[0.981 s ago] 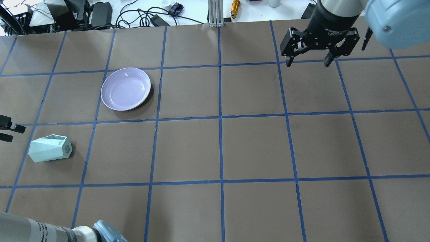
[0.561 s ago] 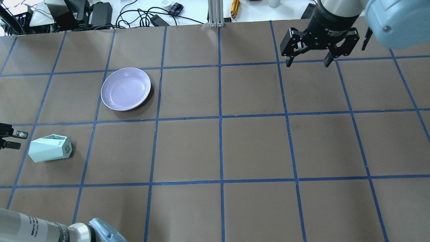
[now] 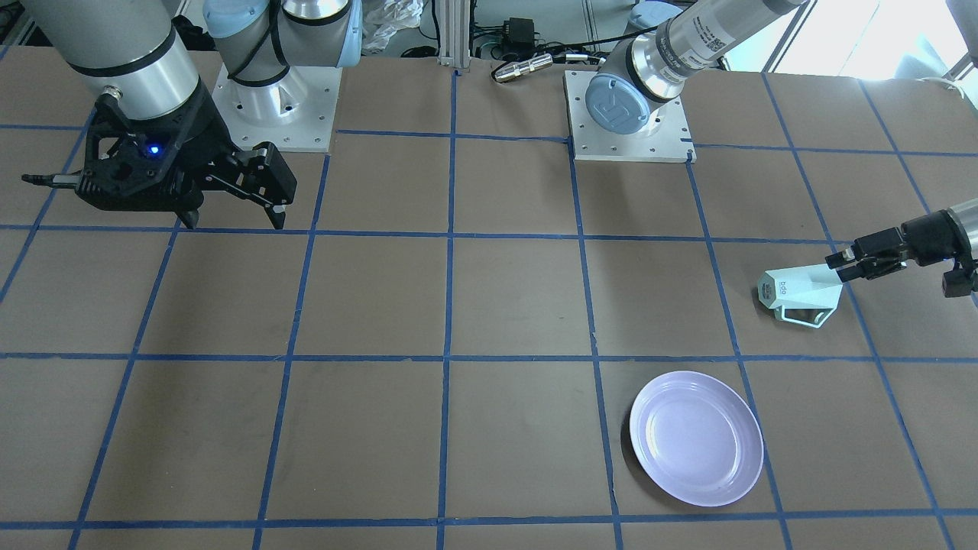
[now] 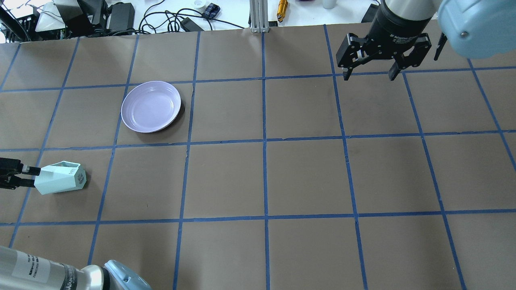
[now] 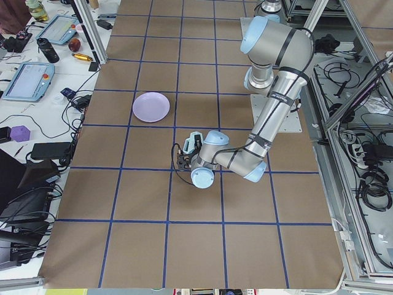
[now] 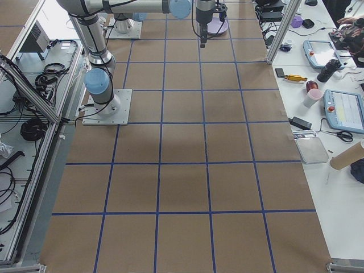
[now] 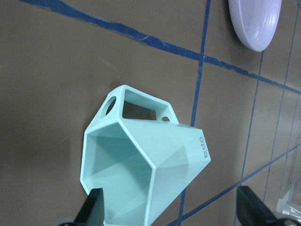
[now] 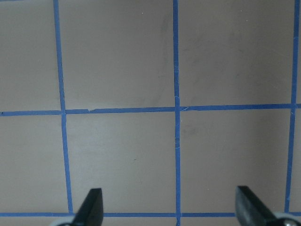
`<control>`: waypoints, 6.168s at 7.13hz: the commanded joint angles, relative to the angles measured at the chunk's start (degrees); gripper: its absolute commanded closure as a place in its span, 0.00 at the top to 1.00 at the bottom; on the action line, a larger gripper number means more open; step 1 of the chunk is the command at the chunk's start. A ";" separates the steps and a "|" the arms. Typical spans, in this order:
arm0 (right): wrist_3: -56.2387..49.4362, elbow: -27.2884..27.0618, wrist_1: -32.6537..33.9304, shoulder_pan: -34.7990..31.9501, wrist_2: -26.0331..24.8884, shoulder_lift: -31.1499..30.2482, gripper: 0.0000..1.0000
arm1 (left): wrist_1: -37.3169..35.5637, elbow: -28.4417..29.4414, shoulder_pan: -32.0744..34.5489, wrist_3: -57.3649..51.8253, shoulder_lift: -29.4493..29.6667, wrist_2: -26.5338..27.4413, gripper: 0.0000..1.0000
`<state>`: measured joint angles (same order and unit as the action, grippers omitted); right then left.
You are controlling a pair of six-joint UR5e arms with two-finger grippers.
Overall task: Flip cup and place on plate
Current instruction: 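Lift the mug with the left gripper and rotate it upright, then carry the upright mug with the left gripper over the white plate, then lower the mug onto the plate and open the left gripper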
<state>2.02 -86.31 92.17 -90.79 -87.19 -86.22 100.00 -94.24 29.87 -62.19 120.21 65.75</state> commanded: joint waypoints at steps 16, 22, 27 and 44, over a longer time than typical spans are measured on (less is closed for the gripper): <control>0.08 0.00 0.02 0.00 0.09 0.00 1.00 | 1.82 5.91 25.11 17.85 -14.83 3.12 0.00; 0.08 0.00 0.02 0.00 0.09 0.00 1.00 | -16.31 5.38 42.71 25.19 -12.12 16.15 0.00; 0.00 0.00 0.02 0.00 0.00 0.00 1.00 | -21.69 4.94 45.36 24.66 -8.16 17.57 0.00; 0.00 0.00 0.02 0.00 0.00 0.00 1.00 | -36.83 0.10 50.82 25.88 -9.28 23.10 1.00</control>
<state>2.08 -86.31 92.20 -90.79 -87.17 -86.22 60.51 -94.34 80.63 -36.95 113.35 88.94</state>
